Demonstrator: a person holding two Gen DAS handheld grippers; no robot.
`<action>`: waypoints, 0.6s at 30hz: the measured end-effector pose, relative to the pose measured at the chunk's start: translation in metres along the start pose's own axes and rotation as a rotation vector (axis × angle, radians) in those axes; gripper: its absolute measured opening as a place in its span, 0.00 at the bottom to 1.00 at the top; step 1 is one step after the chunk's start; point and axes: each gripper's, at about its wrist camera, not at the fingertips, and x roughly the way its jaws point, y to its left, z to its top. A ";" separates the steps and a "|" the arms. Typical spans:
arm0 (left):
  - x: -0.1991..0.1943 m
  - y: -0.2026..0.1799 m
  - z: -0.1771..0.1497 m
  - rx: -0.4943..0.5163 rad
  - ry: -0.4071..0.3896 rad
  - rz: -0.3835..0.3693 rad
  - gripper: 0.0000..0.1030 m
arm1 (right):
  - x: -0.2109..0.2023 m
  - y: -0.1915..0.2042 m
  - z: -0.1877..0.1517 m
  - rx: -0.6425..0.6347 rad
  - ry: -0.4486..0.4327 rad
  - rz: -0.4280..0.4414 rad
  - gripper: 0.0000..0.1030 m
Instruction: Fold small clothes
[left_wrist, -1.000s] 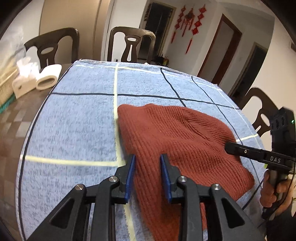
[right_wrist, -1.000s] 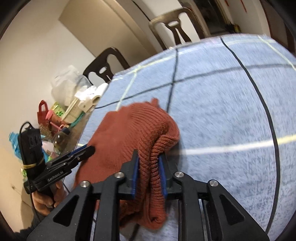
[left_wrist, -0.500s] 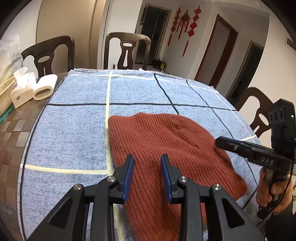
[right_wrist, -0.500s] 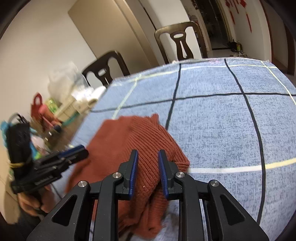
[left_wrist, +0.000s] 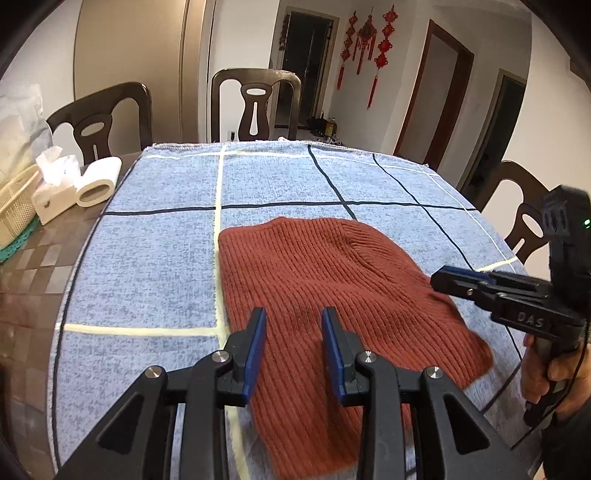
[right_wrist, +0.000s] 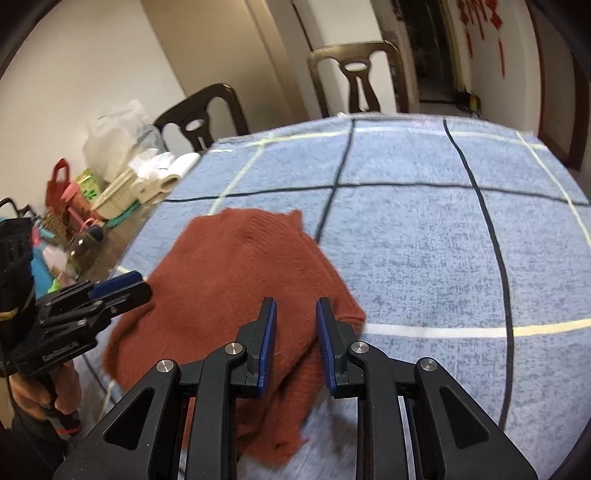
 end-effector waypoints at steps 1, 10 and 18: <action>-0.004 -0.001 -0.002 0.004 -0.004 0.002 0.33 | -0.004 0.004 -0.001 -0.015 -0.006 0.005 0.22; -0.033 0.004 -0.034 -0.029 -0.012 -0.035 0.33 | -0.026 0.038 -0.031 -0.151 0.020 0.060 0.22; -0.018 0.000 -0.044 -0.027 0.010 -0.027 0.35 | -0.006 0.026 -0.045 -0.140 0.062 -0.025 0.21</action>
